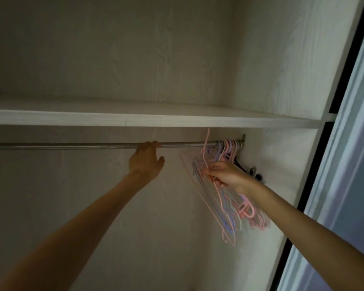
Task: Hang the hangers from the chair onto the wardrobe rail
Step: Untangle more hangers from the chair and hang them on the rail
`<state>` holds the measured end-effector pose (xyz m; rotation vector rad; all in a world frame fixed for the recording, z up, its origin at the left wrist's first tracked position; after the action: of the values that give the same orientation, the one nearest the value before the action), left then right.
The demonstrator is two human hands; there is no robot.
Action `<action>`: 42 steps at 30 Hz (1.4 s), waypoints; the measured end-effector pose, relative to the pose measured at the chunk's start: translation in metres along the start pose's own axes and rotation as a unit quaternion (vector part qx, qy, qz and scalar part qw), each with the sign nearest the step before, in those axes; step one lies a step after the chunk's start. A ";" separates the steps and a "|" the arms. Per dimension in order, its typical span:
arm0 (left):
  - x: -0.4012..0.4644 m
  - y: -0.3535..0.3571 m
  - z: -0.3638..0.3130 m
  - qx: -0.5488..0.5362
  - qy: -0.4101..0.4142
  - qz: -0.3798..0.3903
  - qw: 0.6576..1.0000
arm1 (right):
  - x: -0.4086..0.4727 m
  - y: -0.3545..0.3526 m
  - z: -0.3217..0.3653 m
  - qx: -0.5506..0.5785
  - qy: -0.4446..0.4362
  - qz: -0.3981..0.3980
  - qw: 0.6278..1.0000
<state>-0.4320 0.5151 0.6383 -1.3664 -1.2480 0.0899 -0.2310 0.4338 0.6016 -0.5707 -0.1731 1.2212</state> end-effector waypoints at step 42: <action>0.031 0.041 0.015 0.255 0.086 0.073 0.960 | 0.102 0.045 -0.025 -0.268 0.040 -0.045 0.961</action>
<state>-0.4054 0.5586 0.6227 -0.9876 -0.8931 0.3639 -0.2230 0.5296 0.5405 -1.0696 -0.4655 1.0575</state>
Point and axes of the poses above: each hand's wrist, its own x-axis towards the middle knuckle, its own y-axis out of the palm, z = x × y, the point moved 8 cm from there along x, towards the middle knuckle, and after that the axes turned 15 degrees about y, right-handed, at the moved point
